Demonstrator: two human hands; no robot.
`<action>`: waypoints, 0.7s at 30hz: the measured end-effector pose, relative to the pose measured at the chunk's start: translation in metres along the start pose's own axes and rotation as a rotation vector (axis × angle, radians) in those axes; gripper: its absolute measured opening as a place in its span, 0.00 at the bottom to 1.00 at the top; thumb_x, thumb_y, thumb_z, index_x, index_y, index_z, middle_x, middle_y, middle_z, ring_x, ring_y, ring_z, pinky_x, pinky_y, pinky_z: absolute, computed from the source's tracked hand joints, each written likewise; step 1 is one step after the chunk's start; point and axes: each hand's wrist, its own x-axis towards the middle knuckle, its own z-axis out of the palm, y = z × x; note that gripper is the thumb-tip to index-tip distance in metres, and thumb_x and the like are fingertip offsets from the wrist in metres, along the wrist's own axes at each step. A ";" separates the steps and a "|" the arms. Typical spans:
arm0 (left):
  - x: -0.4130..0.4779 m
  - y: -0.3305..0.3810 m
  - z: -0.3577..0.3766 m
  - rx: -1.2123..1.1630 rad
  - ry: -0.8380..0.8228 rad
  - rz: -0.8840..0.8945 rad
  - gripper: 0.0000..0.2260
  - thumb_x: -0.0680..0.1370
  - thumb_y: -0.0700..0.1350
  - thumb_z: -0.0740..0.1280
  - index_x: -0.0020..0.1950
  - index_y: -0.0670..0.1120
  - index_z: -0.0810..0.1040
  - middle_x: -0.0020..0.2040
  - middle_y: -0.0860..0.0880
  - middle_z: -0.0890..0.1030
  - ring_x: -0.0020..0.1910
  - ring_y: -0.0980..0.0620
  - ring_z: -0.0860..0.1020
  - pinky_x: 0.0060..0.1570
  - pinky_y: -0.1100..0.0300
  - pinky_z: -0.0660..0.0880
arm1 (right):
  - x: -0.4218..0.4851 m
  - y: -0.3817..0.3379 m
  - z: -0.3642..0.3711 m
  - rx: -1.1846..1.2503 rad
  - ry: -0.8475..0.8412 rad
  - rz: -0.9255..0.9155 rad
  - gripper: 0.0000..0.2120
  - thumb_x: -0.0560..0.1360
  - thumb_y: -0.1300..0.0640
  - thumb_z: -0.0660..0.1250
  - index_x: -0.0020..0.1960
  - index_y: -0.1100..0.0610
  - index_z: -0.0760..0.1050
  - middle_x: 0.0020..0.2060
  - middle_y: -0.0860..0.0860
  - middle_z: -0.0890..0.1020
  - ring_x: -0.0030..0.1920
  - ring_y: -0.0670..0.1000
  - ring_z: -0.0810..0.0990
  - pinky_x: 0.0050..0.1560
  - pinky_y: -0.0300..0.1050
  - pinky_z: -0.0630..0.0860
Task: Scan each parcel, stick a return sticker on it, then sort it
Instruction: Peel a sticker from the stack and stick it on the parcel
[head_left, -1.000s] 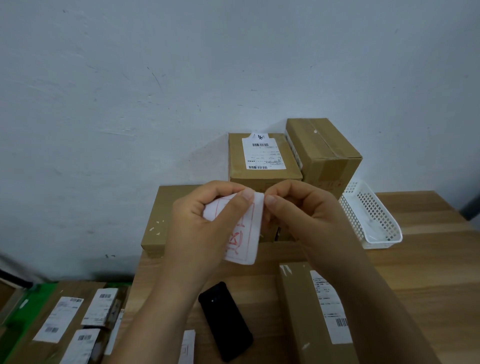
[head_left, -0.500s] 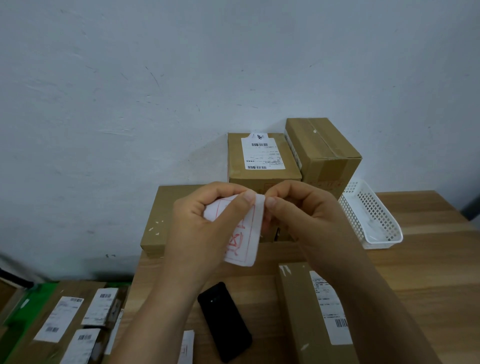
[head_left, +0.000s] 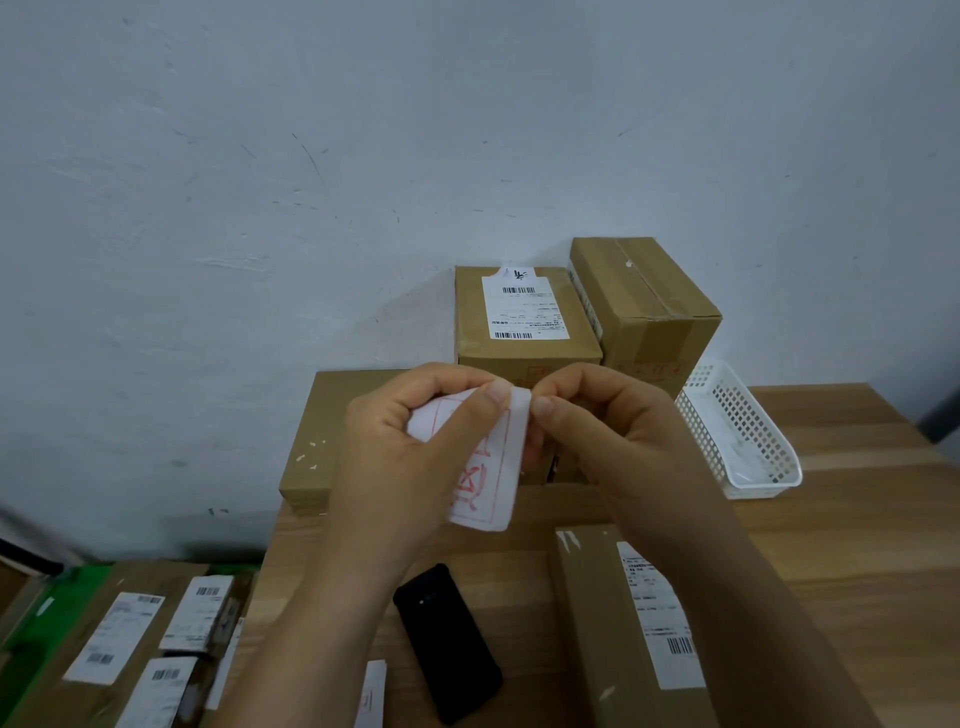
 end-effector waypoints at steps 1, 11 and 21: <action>-0.001 0.000 0.000 0.000 -0.001 0.002 0.07 0.70 0.60 0.71 0.38 0.58 0.81 0.39 0.60 0.83 0.41 0.59 0.81 0.34 0.71 0.76 | 0.000 0.000 0.000 -0.002 -0.001 -0.002 0.07 0.77 0.60 0.63 0.41 0.57 0.77 0.34 0.49 0.83 0.40 0.54 0.84 0.40 0.40 0.80; -0.005 -0.002 0.003 -0.029 -0.023 0.023 0.10 0.68 0.59 0.68 0.45 0.56 0.81 0.41 0.62 0.82 0.43 0.62 0.81 0.35 0.72 0.75 | -0.004 0.000 0.004 -0.009 0.072 -0.045 0.07 0.75 0.56 0.66 0.41 0.58 0.78 0.34 0.52 0.83 0.40 0.54 0.84 0.40 0.40 0.81; -0.010 -0.013 0.006 0.194 0.008 0.349 0.09 0.75 0.58 0.65 0.47 0.54 0.79 0.43 0.58 0.79 0.47 0.55 0.78 0.42 0.68 0.75 | -0.008 0.006 0.013 -0.197 0.208 -0.197 0.04 0.76 0.61 0.67 0.43 0.56 0.78 0.33 0.51 0.81 0.33 0.51 0.80 0.33 0.43 0.80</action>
